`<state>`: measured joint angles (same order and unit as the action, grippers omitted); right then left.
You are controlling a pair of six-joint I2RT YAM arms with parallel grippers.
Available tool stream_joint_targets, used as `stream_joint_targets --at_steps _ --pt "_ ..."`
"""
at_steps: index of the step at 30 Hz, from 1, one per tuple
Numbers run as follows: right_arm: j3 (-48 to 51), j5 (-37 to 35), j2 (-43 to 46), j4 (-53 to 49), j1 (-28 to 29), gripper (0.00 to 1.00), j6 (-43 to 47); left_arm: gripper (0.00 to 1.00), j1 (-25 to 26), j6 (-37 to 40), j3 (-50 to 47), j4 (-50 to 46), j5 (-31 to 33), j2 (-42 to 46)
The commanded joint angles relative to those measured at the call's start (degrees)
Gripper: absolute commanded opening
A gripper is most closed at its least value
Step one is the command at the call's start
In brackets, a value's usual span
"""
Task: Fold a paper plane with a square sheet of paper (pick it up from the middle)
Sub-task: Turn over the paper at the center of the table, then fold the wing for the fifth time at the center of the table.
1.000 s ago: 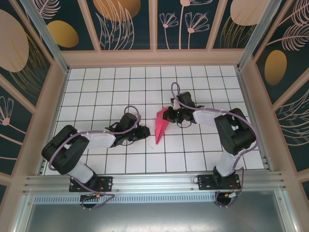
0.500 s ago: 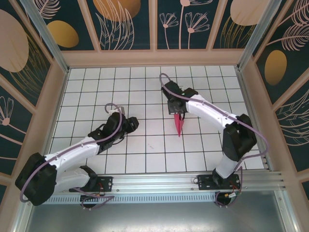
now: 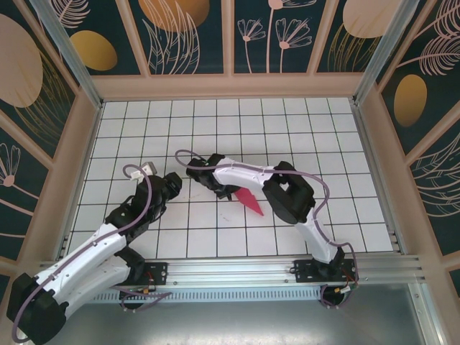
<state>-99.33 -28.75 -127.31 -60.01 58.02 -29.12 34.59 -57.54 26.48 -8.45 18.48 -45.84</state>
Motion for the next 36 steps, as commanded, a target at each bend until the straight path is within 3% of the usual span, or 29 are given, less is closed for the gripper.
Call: stream_joint_targets --at_steps 1,5,9,11,15,17,22,25,27,31,36 --pt "-1.91 4.09 -0.28 -1.18 -0.19 0.12 -2.35 0.48 -0.27 -0.82 -1.59 -2.47 1.24 0.66" --pt "1.08 7.61 0.60 2.57 -0.35 0.17 -2.87 0.48 -0.27 -0.12 -1.96 -1.03 -0.17 0.41" --pt "4.57 13.18 4.33 8.50 -0.83 0.29 -2.02 0.48 -0.26 2.25 -2.37 1.67 -2.89 -0.24" --pt "6.53 14.73 7.62 11.79 -0.99 0.39 -1.60 0.48 -0.27 2.69 -2.22 1.70 -3.60 -0.58" --pt "10.82 16.26 15.42 17.53 -1.08 0.45 0.99 0.49 -0.29 3.07 -2.66 3.33 -5.36 -1.08" --pt "14.49 18.27 19.85 21.54 -0.98 0.53 2.86 0.50 -0.27 3.64 -2.50 4.49 -7.34 -2.59" --pt "24.69 19.54 28.26 26.71 -1.36 0.57 7.25 0.50 -0.30 3.99 -1.88 8.17 -12.88 -7.67" --pt "30.97 20.74 33.17 29.78 -1.51 0.52 7.88 0.51 -0.30 3.71 -1.43 10.13 -17.02 -11.64" --pt "36.10 24.41 36.48 33.28 -2.42 0.36 7.42 0.52 -0.24 3.52 -0.84 11.62 -20.51 -15.06" --pt "43.78 30.84 39.95 39.42 -6.17 0.19 3.30 0.49 -0.28 2.57 -0.90 18.35 -29.57 -23.09" --pt "49.69 39.19 40.97 47.06 -9.90 0.14 1.29 0.47 0.47 1.51 0.25 23.71 -35.94 -30.28"
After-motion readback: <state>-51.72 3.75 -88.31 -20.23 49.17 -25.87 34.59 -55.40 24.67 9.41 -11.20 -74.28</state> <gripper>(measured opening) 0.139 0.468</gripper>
